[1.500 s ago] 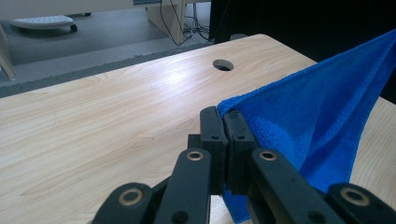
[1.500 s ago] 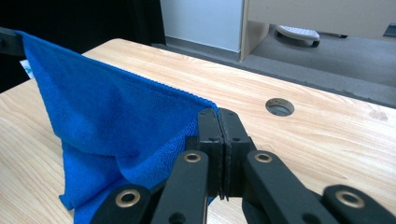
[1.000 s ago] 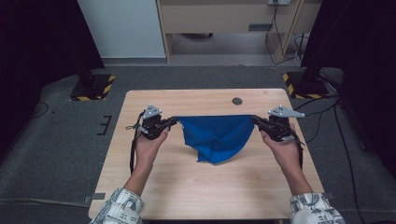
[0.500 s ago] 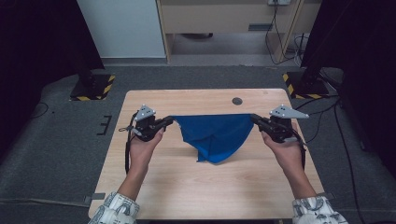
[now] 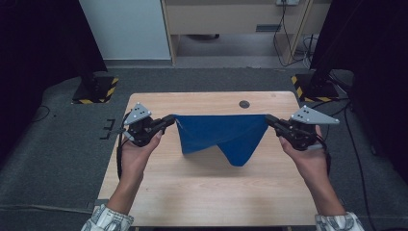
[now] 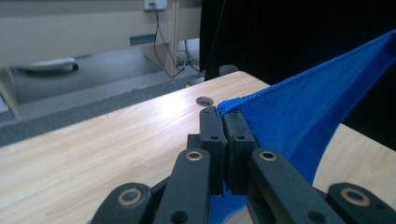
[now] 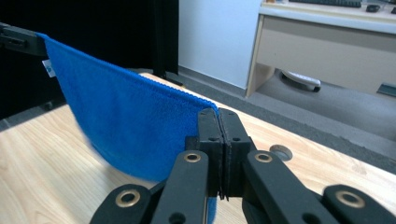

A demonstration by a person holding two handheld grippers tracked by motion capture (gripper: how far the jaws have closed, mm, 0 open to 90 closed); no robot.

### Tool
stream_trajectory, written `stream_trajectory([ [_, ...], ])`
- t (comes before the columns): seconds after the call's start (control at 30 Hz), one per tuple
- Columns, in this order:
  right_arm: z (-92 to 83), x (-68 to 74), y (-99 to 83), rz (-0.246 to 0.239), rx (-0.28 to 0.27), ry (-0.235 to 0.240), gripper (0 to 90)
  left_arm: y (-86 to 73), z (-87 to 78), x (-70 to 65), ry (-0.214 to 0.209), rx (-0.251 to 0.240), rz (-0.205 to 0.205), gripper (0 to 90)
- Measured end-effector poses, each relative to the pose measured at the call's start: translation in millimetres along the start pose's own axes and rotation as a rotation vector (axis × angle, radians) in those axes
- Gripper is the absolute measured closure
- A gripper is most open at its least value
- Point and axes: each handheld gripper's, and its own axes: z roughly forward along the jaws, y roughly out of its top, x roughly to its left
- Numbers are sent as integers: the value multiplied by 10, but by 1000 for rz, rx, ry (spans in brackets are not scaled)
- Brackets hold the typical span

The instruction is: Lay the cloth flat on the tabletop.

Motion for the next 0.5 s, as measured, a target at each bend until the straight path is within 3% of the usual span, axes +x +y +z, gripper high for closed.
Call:
stream_trajectory([
  [0.13,-110,5,69,-9,-19,5,891,87,-82,-92,-9,0,31,877],
  [0.2,-102,-37,73,-5,3,3,890,134,-59,-118,-3,22,51,877],
  [0.33,104,-153,-57,11,81,-2,889,104,110,-45,4,63,34,875],
  [0.5,349,-291,-218,33,118,-13,889,5,332,58,17,114,23,873],
])
